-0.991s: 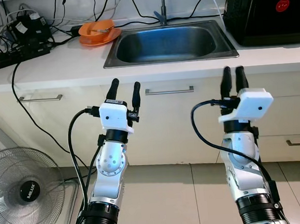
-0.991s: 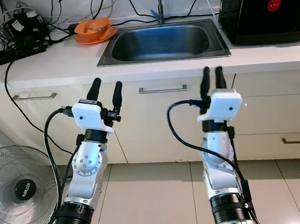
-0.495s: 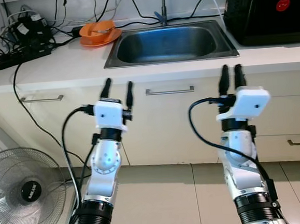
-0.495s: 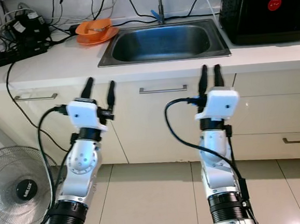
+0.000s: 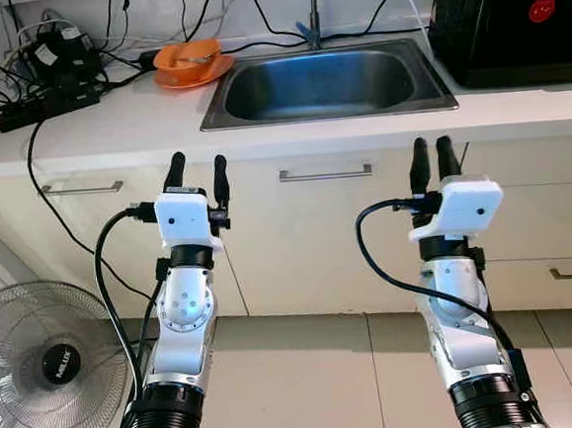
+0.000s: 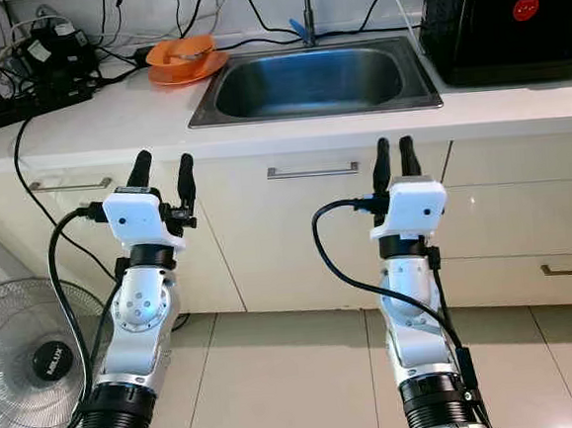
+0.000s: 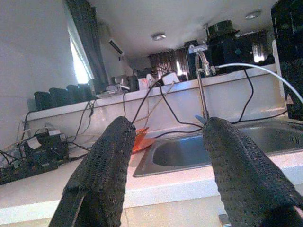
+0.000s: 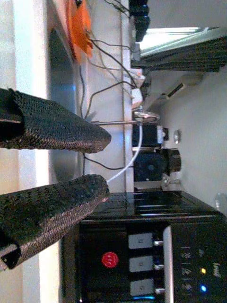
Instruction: Kitchen organization
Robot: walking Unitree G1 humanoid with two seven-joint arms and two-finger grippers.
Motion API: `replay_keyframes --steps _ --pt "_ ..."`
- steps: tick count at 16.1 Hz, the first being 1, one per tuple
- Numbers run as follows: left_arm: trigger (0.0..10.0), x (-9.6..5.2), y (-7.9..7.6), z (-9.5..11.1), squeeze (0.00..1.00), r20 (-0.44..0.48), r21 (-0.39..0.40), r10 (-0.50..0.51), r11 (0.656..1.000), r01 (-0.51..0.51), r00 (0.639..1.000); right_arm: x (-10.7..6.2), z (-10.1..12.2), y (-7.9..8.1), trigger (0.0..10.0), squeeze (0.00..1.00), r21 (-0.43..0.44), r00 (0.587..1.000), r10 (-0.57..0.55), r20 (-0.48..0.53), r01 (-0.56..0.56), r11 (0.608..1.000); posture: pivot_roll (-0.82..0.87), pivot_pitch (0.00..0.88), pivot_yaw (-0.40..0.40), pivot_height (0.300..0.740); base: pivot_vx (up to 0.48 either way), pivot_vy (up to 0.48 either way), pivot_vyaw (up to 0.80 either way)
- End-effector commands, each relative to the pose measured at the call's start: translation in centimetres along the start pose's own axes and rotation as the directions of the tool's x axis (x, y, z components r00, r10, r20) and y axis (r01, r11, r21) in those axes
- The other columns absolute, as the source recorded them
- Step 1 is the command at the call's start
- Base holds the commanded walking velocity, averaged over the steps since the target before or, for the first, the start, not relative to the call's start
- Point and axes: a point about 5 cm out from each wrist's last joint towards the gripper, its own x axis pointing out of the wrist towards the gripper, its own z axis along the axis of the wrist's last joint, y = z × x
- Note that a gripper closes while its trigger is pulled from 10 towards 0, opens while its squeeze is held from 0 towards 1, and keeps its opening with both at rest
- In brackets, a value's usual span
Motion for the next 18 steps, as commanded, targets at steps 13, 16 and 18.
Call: replay_keyframes --steps 13,16,18 --pt "10.0 0.1 0.32 -0.45 0.0 -0.059 -0.02 0.029 0.999 -0.031 0.998 -0.21 -0.59 0.63 10.0 0.0 0.012 0.999 0.009 -0.047 -0.008 1.0 -0.01 0.0 0.106 0.74 0.192 0.0 0.0" --pt "10.0 0.09 0.5 -0.4 0.0 -0.058 -0.019 0.037 0.999 -0.038 0.998 -0.11 -0.57 0.78 10.0 0.0 0.018 0.999 0.012 -0.047 -0.011 1.0 0.0 0.0 0.104 0.74 0.371 0.0 0.0" --pt "10.0 0.09 0.52 -0.41 0.0 -0.059 -0.018 0.038 0.999 -0.039 0.998 -0.06 -0.59 0.8 10.0 0.0 0.018 0.999 0.014 -0.048 -0.013 1.0 0.0 0.0 0.103 0.74 0.379 0.0 0.0"
